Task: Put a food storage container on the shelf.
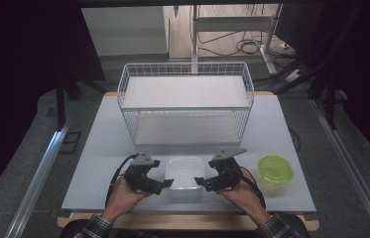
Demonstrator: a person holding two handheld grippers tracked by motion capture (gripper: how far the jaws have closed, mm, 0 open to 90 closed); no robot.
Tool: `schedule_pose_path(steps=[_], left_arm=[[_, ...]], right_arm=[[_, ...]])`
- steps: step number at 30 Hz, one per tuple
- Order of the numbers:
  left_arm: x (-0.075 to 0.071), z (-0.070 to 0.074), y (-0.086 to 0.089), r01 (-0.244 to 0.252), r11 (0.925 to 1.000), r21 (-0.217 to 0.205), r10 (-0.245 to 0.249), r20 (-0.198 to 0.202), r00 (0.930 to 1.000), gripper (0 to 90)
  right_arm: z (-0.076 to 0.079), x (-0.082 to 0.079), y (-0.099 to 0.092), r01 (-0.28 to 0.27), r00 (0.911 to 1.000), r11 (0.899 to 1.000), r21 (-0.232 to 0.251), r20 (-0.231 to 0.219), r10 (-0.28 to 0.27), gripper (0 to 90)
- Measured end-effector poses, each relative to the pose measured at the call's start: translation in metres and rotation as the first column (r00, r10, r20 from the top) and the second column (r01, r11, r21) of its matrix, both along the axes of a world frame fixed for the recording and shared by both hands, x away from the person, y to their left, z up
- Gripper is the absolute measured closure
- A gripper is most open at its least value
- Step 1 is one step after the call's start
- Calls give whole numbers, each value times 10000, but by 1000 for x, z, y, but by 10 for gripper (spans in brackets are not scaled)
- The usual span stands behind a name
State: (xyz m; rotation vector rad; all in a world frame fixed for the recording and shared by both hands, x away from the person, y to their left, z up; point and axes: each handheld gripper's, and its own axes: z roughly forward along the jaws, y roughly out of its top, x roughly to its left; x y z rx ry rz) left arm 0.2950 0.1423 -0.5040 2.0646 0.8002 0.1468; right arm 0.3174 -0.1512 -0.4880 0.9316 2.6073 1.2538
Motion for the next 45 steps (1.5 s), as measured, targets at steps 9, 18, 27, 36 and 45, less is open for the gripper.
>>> schedule_pose_path(steps=[9, 18, 27, 36, 45], left_arm=[[4, -5, -9, 528, 9981, -316, -557, -997, 9935, 92], [-12, 3, -1, -30, 9994, -334, -27, -1700, 9854, 290], [-19, 10, 5, -954, 9929, -707, 826, -1661, 9826, 609], [-16, 9, 6, -1829, 9795, -846, 1711, -1297, 9767, 782], [-15, 20, 9, -1918, 9733, -1260, 1815, -886, 9794, 785]], right_arm=[[-5, 3, 4, -274, 9923, 9978, 600, -1192, 344, 239], [5, -9, -4, 178, 9918, 9985, 516, -1269, -111, 487], [8, -11, -17, 1259, 9679, 9836, 1289, -2331, -934, 684], [11, -15, -16, 1649, 9821, 9772, 1336, -1137, -1501, 799], [21, -15, -15, 1593, 9871, 9730, 1671, -431, -1542, 798]])
